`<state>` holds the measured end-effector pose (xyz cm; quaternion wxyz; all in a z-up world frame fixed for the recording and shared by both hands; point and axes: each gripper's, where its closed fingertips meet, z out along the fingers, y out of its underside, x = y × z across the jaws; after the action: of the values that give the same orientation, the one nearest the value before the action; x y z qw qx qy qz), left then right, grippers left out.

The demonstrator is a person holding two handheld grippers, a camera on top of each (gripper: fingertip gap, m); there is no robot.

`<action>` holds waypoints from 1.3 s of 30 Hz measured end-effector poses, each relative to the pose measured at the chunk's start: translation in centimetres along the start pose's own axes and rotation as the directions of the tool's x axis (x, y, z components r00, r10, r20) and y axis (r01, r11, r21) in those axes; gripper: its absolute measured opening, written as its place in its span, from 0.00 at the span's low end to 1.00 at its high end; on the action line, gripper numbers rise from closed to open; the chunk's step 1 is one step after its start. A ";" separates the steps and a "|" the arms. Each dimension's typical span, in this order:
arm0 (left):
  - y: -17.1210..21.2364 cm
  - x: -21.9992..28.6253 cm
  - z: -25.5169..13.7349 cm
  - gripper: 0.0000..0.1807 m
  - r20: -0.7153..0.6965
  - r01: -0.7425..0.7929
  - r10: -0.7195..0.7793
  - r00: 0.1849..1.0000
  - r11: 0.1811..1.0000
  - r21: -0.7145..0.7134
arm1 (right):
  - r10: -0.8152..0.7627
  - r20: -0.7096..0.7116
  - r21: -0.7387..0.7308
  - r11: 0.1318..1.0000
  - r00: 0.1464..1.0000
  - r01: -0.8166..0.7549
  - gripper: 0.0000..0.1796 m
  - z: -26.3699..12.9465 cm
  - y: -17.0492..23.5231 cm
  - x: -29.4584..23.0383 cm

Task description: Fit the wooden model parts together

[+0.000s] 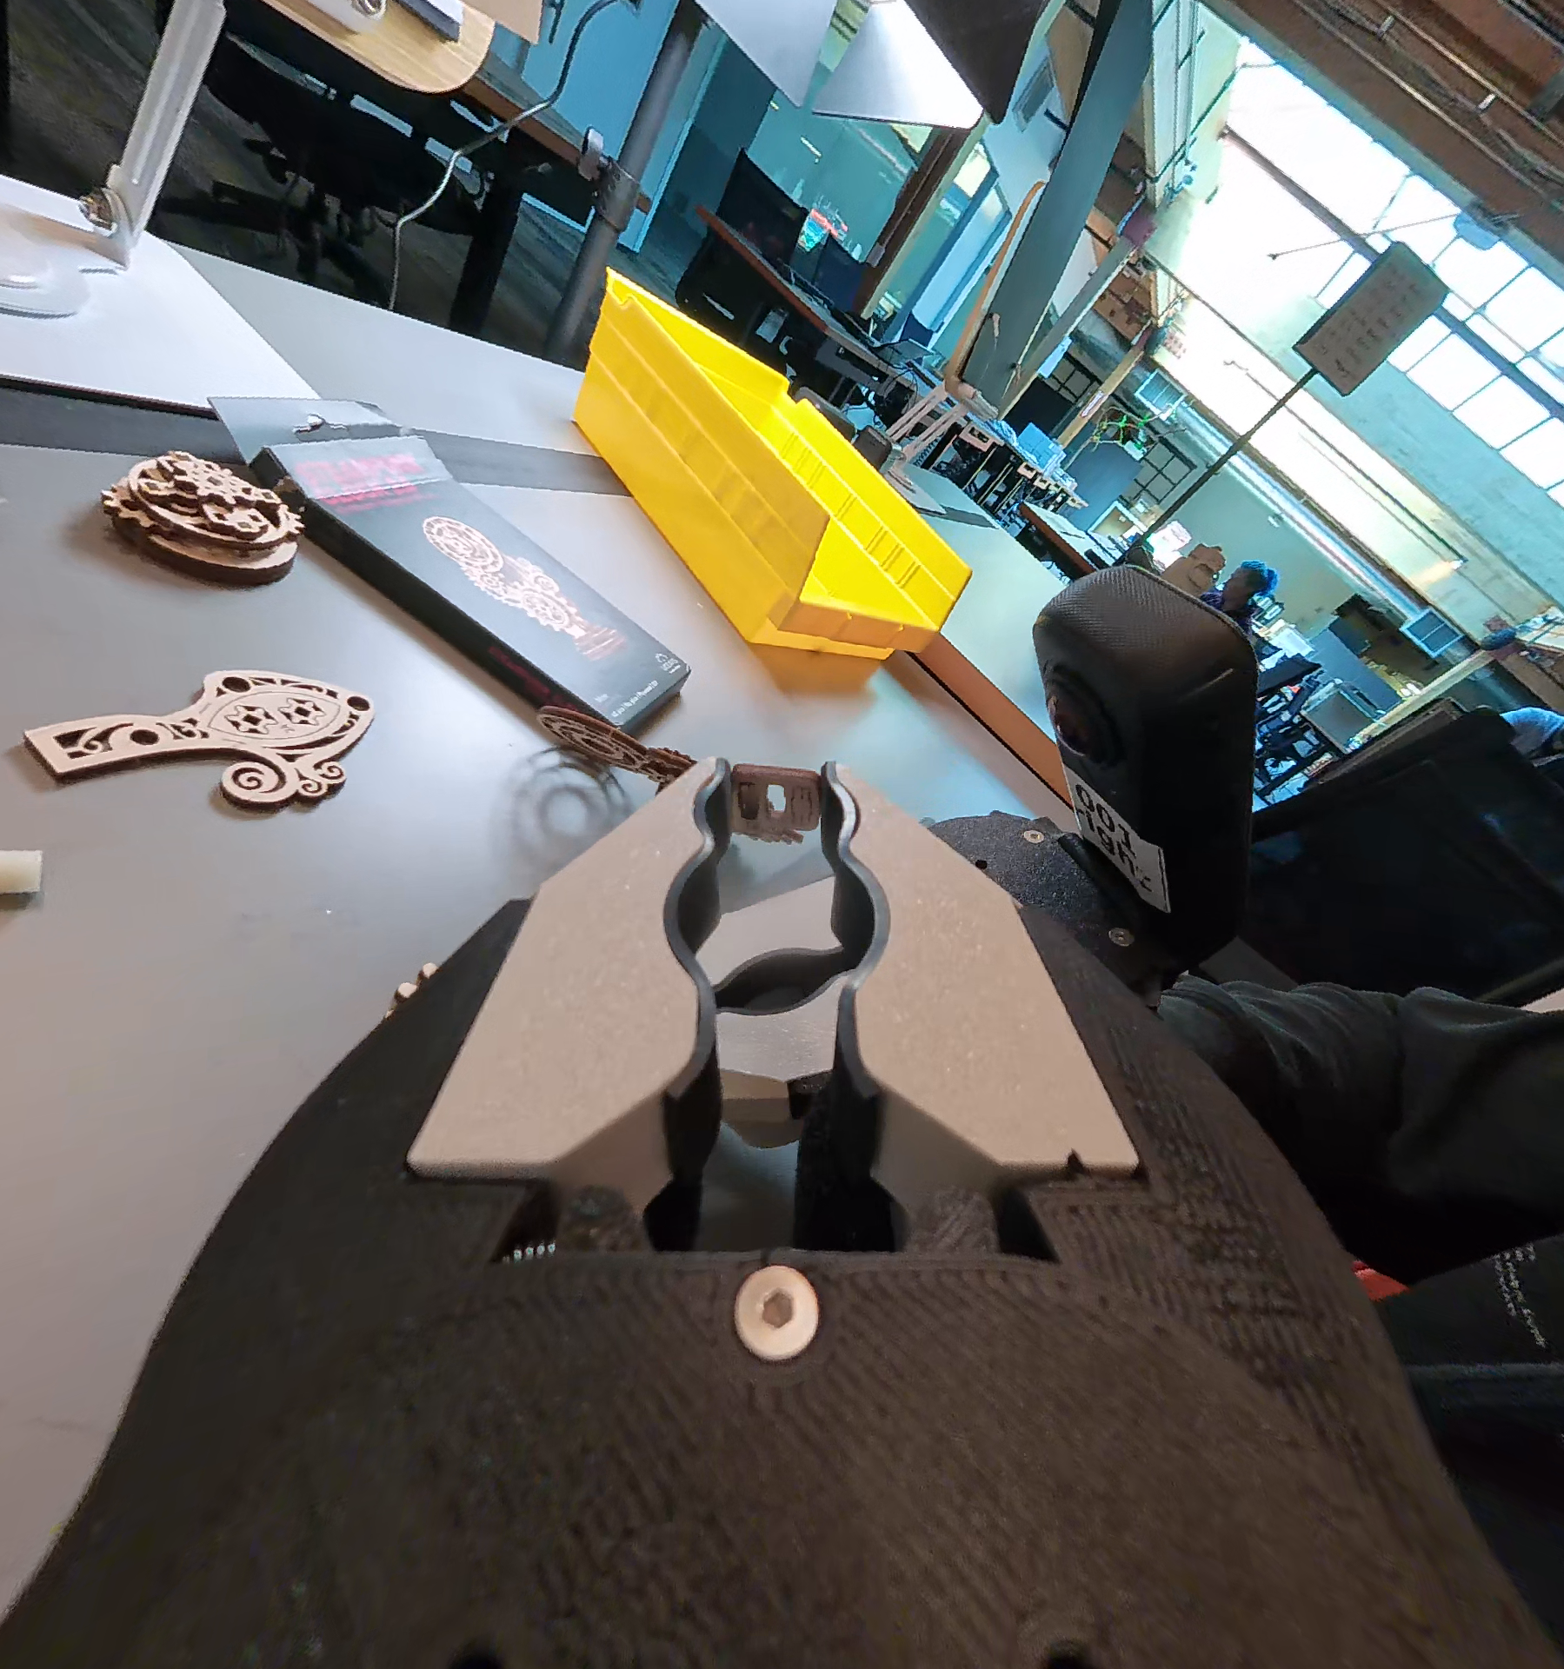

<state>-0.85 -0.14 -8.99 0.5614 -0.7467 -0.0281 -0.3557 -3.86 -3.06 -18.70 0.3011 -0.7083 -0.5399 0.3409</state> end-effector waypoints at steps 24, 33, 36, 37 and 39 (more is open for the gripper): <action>0.1 -0.9 -0.1 0.10 -0.070 0.169 -0.168 0.983 0.985 0.019 | -0.011 0.011 0.011 1.000 1.000 0.010 0.00 -0.2 -0.2 -0.2; -0.7 -1.4 -0.8 0.10 -0.080 0.152 -0.147 0.986 0.987 0.055 | -0.062 0.142 0.140 0.989 0.988 0.042 0.07 -2.1 -2.1 -1.0; -1.2 -2.5 -1.7 0.10 -0.080 0.154 -0.149 0.986 0.986 0.064 | -0.096 0.298 0.326 0.945 0.950 -0.007 0.13 -5.6 -4.6 -0.8; -1.0 -2.6 -1.8 0.10 -0.096 0.162 -0.157 0.983 0.986 0.046 | -0.087 0.357 0.359 0.932 0.930 -0.051 0.13 -6.7 -5.2 -0.6; -0.8 -2.3 -1.7 0.10 -0.126 0.162 -0.158 0.979 0.986 0.026 | -0.030 0.477 0.353 0.922 0.878 -0.160 0.14 -8.0 -5.9 -0.1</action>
<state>-3.80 -0.51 -9.41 0.5449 -0.7083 -0.0595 -0.4448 -0.71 -2.27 -9.35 0.2801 -0.5491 -0.4955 0.6120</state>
